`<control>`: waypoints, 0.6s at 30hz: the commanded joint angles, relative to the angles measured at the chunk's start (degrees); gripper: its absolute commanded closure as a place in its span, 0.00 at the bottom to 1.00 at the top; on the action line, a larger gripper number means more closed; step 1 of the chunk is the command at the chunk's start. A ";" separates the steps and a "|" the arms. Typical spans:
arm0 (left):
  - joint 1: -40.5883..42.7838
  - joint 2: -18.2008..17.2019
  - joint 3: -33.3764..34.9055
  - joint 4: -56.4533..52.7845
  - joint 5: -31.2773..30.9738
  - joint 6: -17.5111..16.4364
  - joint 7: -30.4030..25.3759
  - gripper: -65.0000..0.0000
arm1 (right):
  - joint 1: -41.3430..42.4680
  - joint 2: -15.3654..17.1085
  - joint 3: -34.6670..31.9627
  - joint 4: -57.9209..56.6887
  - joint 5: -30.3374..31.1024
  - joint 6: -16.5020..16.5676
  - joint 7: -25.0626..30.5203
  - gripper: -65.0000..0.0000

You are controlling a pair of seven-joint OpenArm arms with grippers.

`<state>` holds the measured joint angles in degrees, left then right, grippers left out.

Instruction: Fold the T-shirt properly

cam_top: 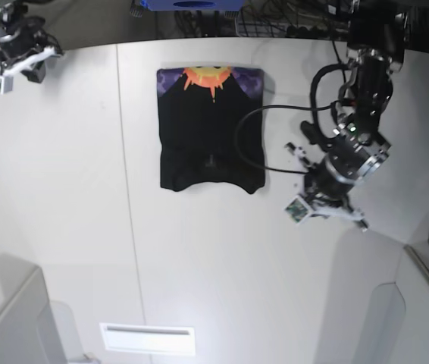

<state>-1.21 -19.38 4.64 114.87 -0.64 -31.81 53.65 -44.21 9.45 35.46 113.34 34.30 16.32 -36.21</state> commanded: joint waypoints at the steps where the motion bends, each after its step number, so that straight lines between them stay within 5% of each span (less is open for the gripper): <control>1: 3.45 -1.50 -2.58 1.13 -2.65 -0.32 -4.37 1.00 | -2.61 1.32 0.45 1.78 0.64 0.34 0.73 1.00; 5: 25.17 -6.87 -13.30 0.78 -7.40 -0.32 -26.18 1.00 | -10.96 4.48 -0.17 2.05 0.64 0.34 0.65 1.00; 9: 48.91 -7.22 -21.74 0.34 -7.75 -0.14 -46.22 1.00 | -19.05 8.00 -3.07 1.96 0.11 0.34 0.65 1.00; 14: 63.32 -0.54 -23.59 -6.34 -5.55 -0.06 -51.49 1.00 | -22.39 11.87 -24.08 -1.12 -17.56 0.34 0.91 1.00; 18: 60.86 5.35 -23.41 -21.99 2.80 -0.06 -51.67 1.00 | -16.50 9.32 -41.31 -13.95 -31.62 0.26 1.09 1.00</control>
<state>58.61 -13.63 -18.61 91.88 2.44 -31.92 2.15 -59.37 18.37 -6.31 98.56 2.39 16.34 -34.68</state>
